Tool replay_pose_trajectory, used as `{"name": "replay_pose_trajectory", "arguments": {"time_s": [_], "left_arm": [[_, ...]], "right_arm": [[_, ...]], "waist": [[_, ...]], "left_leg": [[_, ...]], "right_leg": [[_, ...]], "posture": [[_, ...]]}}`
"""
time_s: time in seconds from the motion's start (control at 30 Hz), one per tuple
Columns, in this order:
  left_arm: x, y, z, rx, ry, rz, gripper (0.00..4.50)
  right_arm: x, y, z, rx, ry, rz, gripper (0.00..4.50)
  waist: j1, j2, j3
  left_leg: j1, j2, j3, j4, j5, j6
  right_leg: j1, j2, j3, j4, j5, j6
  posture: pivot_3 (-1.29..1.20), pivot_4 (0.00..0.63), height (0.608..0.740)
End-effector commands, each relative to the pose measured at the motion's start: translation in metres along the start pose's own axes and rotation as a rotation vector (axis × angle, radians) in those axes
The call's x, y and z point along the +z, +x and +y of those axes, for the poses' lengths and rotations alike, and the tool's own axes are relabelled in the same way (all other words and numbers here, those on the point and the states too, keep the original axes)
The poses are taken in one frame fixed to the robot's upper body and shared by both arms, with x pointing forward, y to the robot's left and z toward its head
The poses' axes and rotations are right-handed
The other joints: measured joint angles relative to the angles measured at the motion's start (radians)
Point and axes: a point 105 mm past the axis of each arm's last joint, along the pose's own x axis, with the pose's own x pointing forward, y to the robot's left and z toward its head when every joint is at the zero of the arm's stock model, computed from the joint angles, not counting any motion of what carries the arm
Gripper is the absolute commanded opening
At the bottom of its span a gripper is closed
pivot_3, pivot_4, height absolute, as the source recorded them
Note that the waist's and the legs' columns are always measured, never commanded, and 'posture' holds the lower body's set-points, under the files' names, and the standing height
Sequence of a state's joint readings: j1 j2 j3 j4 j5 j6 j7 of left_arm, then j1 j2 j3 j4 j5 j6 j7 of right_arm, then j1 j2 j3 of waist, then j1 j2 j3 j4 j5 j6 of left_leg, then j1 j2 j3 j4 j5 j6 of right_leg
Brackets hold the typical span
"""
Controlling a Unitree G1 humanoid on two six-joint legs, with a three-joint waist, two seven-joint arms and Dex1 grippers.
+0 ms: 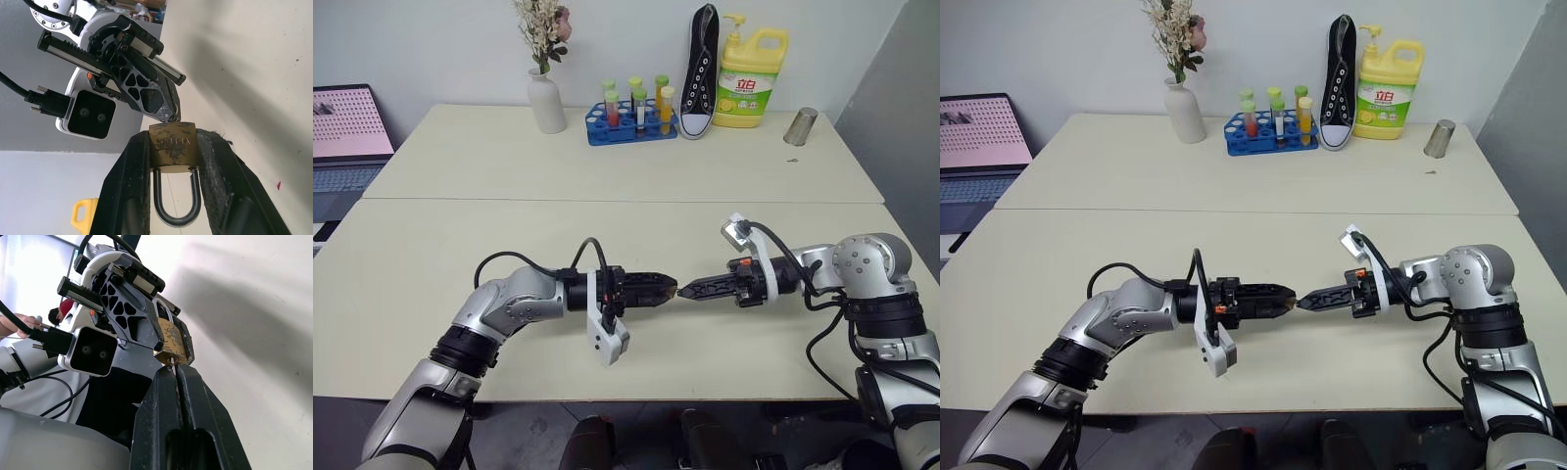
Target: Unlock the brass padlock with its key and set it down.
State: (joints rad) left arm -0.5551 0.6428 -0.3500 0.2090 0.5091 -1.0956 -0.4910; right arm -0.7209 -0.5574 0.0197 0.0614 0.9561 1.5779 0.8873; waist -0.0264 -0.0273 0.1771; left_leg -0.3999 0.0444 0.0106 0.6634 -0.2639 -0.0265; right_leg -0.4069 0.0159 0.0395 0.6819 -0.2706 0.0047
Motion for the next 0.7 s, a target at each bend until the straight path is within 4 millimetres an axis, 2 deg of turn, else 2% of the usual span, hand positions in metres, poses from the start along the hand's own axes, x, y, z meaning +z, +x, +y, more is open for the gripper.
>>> {"name": "replay_pose_trajectory", "arguments": {"time_s": [0.03,0.23,0.3,0.47,0.6,0.7], "left_arm": [[0.01,0.005,-0.004,-0.022,0.017,-0.046,0.97],[0.007,0.004,-0.003,-0.002,-0.005,-0.022,0.97],[0.005,0.004,-0.002,0.011,-0.015,-0.013,0.97],[-0.001,0.002,0.001,0.04,-0.037,0.032,0.97],[-0.003,0.001,0.006,0.074,-0.051,0.05,0.97],[-0.003,0.002,0.009,0.095,-0.057,0.051,0.97]], "right_arm": [[0.013,-0.002,0.022,0.087,-0.08,-0.022,0.0],[0.011,-0.002,0.023,0.066,-0.187,-0.03,0.0],[0.006,-0.002,0.023,0.053,-0.238,-0.023,0.63],[-0.012,-0.015,0.018,-0.031,-0.511,0.03,2.44],[-0.014,-0.023,0.014,-0.093,-0.659,-0.006,3.86],[-0.01,-0.022,0.011,-0.125,-0.662,-0.093,3.86]], "waist": [[0.0,0.0,0.0],[0.0,0.0,0.0],[0.0,0.0,0.0],[0.004,0.0,0.0],[0.001,0.0,0.0],[-0.004,0.0,0.0]], "left_leg": [[0.0,0.0,0.0,0.0,0.0,0.0],[0.0,0.0,0.0,0.0,0.0,0.0],[0.0,0.0,0.0,0.0,0.0,0.0],[-0.001,-0.001,-0.001,0.0,0.0,0.0],[0.0,-0.001,-0.001,0.0,0.0,0.0],[0.0,0.0,0.0,0.0,0.0,0.0]], "right_leg": [[0.0,0.0,0.0,0.0,0.0,0.0],[0.0,0.0,0.0,0.0,0.0,0.0],[0.0,0.0,0.0,0.0,0.0,0.0],[0.0,0.0,-0.002,-0.001,0.0,0.0],[0.0,0.0,-0.001,-0.001,0.0,0.001],[0.0,0.001,0.0,0.0,0.0,0.001]], "posture": [[0.0,0.15,0.74],[0.0,0.15,0.74],[0.0,0.15,0.74],[0.0,0.15,0.74],[0.0,0.15,0.74],[0.0,0.15,0.74]]}}
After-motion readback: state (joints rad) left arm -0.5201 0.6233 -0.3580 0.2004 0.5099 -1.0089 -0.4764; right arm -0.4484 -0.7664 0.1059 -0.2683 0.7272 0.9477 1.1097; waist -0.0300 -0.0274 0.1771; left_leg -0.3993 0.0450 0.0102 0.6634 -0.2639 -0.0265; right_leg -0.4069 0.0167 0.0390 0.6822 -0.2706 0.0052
